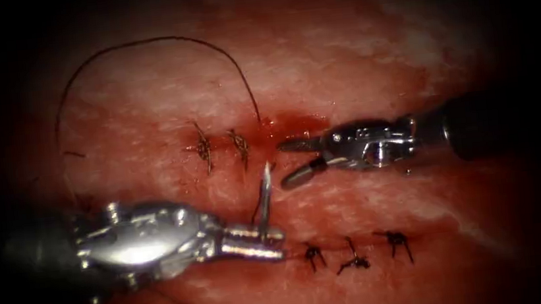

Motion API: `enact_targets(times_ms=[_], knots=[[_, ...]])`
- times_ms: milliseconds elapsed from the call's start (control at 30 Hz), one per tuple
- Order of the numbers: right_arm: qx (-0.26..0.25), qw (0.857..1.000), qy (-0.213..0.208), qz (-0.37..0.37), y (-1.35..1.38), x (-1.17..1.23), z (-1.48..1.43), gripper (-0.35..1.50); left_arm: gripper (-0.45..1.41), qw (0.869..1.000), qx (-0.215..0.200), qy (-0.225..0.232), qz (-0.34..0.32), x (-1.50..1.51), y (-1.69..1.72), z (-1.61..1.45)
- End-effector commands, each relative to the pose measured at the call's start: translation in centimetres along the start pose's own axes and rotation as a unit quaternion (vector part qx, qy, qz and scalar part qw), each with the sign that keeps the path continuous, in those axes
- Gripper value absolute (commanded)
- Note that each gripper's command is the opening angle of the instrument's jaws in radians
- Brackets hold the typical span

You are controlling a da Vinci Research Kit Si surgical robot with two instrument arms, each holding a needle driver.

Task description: Wound Closure

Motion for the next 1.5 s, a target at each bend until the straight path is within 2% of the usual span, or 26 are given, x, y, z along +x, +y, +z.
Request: enact_targets(times_ms=[33, 200, 267, 333, 600, 633, 700, 733, 767, 800, 833, 867, 900, 933, 967, 1000, 1067, 1200, 1333, 1500], knots=[[0.001, 1.0, 0.002, -0.025, -0.11, 0.09, 0.08, 0.82, -0.45, 1.0, 0.0, 0.0, 0.0, -0.07, 0.05, 0.06], [-0.006, 0.999, -0.006, -0.046, -0.2, 0.11, 0.23, 0.82, -0.45, 1.0, 0.0, 0.0, 0.001, -0.03, 0.11, 0.08], [0.005, 0.998, -0.019, -0.055, -0.24, 0.08, 0.32, 0.82, -0.45, 1.0, -0.001, 0.0, 0.003, 0.0, 0.13, 0.08], [0.04, 0.995, -0.048, -0.073, -0.34, -0.03, 0.44, 0.82, -0.45, 1.0, -0.002, 0.001, 0.006, 0.06, 0.14, 0.04], [0.059, 0.992, -0.061, -0.091, -0.38, -0.09, 0.47, 0.77, -0.45, 1.0, 0.005, 0.002, 0.012, 0.12, 0.15, -0.02], [0.059, 0.992, -0.061, -0.091, -0.38, -0.09, 0.47, 0.69, -0.45, 1.0, 0.005, 0.002, 0.012, 0.12, 0.16, -0.02], [0.059, 0.992, -0.061, -0.091, -0.37, -0.09, 0.46, 0.24, -0.45, 1.0, 0.006, 0.002, 0.012, 0.13, 0.17, -0.01], [0.06, 0.992, -0.062, -0.09, -0.36, -0.08, 0.44, 0.1, -0.45, 1.0, 0.006, 0.002, 0.015, 0.13, 0.18, -0.02], [0.062, 0.992, -0.062, -0.09, -0.36, -0.06, 0.42, 0.09, -0.45, 1.0, 0.005, 0.002, 0.015, 0.13, 0.18, -0.02], [0.058, 0.992, -0.062, -0.092, -0.36, -0.05, 0.41, 0.1, -0.45, 1.0, 0.006, 0.002, 0.015, 0.13, 0.18, -0.03], [0.053, 0.992, -0.061, -0.095, -0.35, -0.03, 0.39, 0.22, -0.45, 1.0, 0.008, 0.002, 0.015, 0.13, 0.18, -0.03], [0.047, 0.992, -0.06, -0.096, -0.35, 0.0, 0.37, 0.51, -0.45, 1.0, 0.008, 0.002, 0.015, 0.13, 0.19, -0.04], [0.033, 0.993, -0.06, -0.094, -0.34, 0.05, 0.34, 0.91, -0.45, 1.0, 0.007, 0.002, 0.015, 0.13, 0.19, -0.04], [0.022, 0.994, -0.06, -0.092, -0.34, 0.08, 0.32, 1.06, -0.45, 1.0, 0.008, 0.002, 0.015, 0.13, 0.19, -0.04], [0.022, 0.994, -0.06, -0.092, -0.34, 0.08, 0.32, 1.06, -0.45, 1.0, 0.008, 0.002, 0.015, 0.13, 0.19, -0.04], [0.013, 0.994, -0.055, -0.09, -0.34, 0.12, 0.29, 1.21, -0.45, 1.0, 0.008, 0.002, 0.018, 0.13, 0.2, -0.04], [0.004, 0.995, -0.049, -0.086, -0.34, 0.16, 0.25, 1.28, -0.45, 1.0, 0.008, 0.002, 0.018, 0.14, 0.21, -0.04], [0.005, 0.996, -0.035, -0.087, -0.38, 0.23, 0.15, 1.29, -0.45, 1.0, 0.008, 0.002, 0.017, 0.15, 0.24, -0.04], [0.003, 0.996, -0.022, -0.091, -0.47, 0.28, 0.19, 1.36, -0.45, 1.0, 0.008, 0.003, 0.016, 0.18, 0.28, -0.03], [0.003, 0.996, -0.02, -0.09, -0.53, 0.28, 0.19, 1.36, -0.45, 1.0, 0.008, 0.003, 0.016, 0.19, 0.28, -0.04]])
